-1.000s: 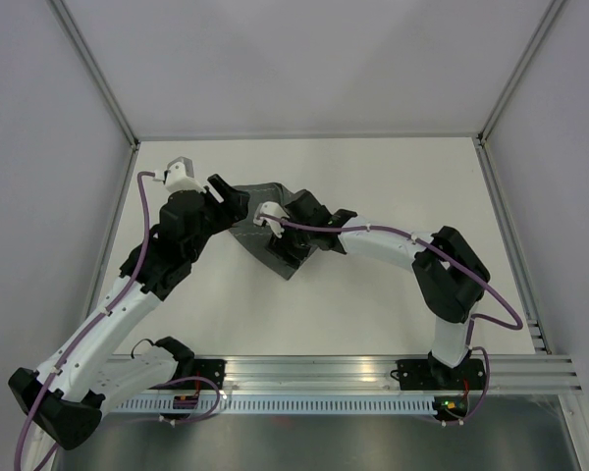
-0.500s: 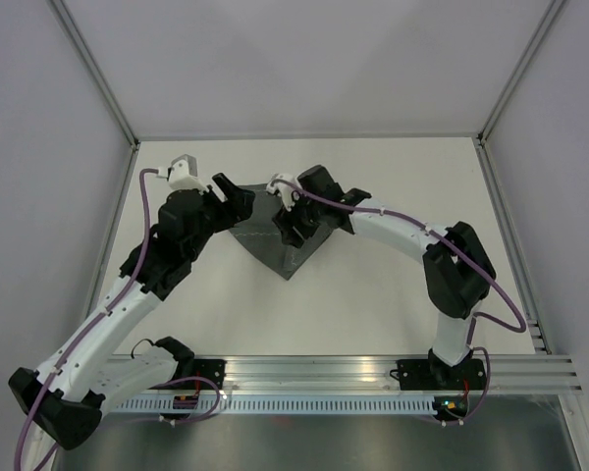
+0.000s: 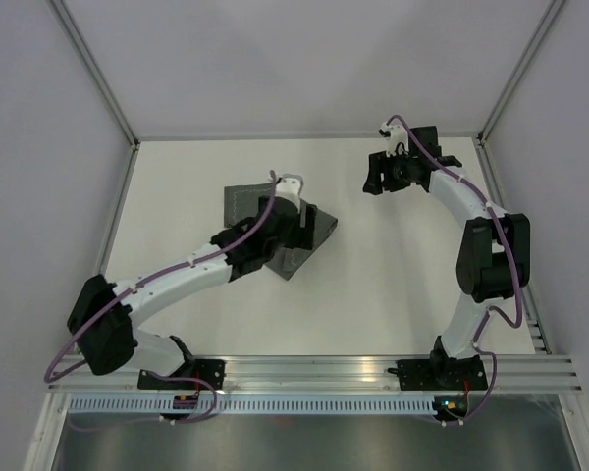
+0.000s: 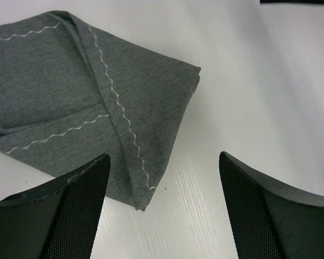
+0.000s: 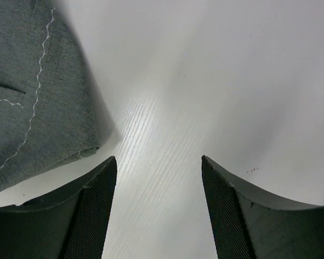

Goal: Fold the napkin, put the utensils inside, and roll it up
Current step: Fold the napkin, then roll the napkin with the utensil

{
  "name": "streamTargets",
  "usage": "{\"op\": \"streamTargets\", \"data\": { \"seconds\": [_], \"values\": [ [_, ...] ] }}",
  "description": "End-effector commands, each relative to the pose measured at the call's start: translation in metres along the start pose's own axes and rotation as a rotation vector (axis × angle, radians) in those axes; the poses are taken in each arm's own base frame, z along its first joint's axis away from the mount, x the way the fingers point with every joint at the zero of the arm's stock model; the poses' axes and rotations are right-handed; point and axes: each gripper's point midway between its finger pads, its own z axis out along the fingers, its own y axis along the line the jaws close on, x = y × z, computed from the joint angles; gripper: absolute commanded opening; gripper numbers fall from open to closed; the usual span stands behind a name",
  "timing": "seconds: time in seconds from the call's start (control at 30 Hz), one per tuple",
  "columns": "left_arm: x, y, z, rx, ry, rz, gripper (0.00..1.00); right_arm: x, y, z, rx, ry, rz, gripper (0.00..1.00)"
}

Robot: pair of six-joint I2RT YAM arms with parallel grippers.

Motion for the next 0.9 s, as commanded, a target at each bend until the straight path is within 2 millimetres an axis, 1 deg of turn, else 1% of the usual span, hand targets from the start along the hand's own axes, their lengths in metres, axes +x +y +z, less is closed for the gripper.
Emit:
{"op": "streamTargets", "data": {
  "seconds": [0.0,0.03,0.07,0.1,0.13,0.17,0.2,0.23,0.27,0.3,0.33,0.37,0.4,0.5,0.53,0.6,0.77,0.87],
  "values": [
    [-0.013,-0.017,0.021,-0.102,-0.048,0.193,0.86,0.006,0.004,-0.008,-0.069,0.009,0.06,0.7],
    [-0.004,-0.023,0.024,-0.12,-0.025,0.241,0.86,0.007,-0.008,-0.009,-0.057,0.007,0.082,0.7],
    [0.002,-0.022,0.037,-0.183,-0.014,0.277,0.86,0.008,-0.012,-0.009,-0.056,0.006,0.089,0.7],
    [0.007,-0.025,0.041,-0.208,-0.008,0.31,0.86,0.012,-0.018,-0.008,-0.058,0.013,0.103,0.69],
    [0.014,-0.035,0.042,-0.215,0.001,0.353,0.86,0.014,-0.022,-0.008,-0.054,0.017,0.11,0.69],
    [0.008,-0.041,0.045,-0.243,-0.017,0.386,0.86,0.016,-0.03,-0.009,-0.045,0.017,0.121,0.69],
    [0.023,-0.043,0.056,-0.269,0.014,0.434,0.87,0.019,-0.034,-0.008,-0.043,0.022,0.126,0.69],
    [0.031,-0.048,0.059,-0.283,0.03,0.464,0.87,0.023,-0.04,-0.008,-0.042,0.028,0.14,0.69],
    [0.027,-0.05,0.061,-0.316,0.026,0.48,0.86,0.024,-0.041,-0.006,-0.044,0.032,0.142,0.69],
    [0.044,-0.049,0.071,-0.341,0.06,0.521,0.86,0.024,-0.041,-0.006,-0.05,0.031,0.14,0.69],
    [0.049,-0.052,0.074,-0.35,0.066,0.541,0.86,0.026,-0.045,-0.005,-0.05,0.035,0.151,0.69],
    [0.047,-0.052,0.074,-0.379,0.066,0.551,0.86,0.027,-0.056,-0.009,-0.038,0.028,0.17,0.69],
    [0.061,-0.049,0.082,-0.407,0.096,0.583,0.85,0.027,-0.058,-0.009,-0.039,0.027,0.171,0.68],
    [0.066,-0.046,0.084,-0.466,0.106,0.612,0.84,0.03,-0.064,-0.01,-0.037,0.028,0.183,0.68],
    [0.074,-0.044,0.087,-0.481,0.118,0.616,0.83,0.03,-0.064,-0.01,-0.04,0.028,0.185,0.67],
    [0.078,-0.041,0.089,-0.492,0.132,0.632,0.82,0.035,-0.065,-0.009,-0.043,0.036,0.195,0.66],
    [0.104,-0.035,0.097,-0.507,0.184,0.694,0.81,0.038,-0.068,-0.01,-0.04,0.039,0.203,0.65],
    [0.111,-0.034,0.098,-0.511,0.195,0.706,0.79,0.04,-0.071,-0.01,-0.036,0.039,0.211,0.64]
  ]
}}
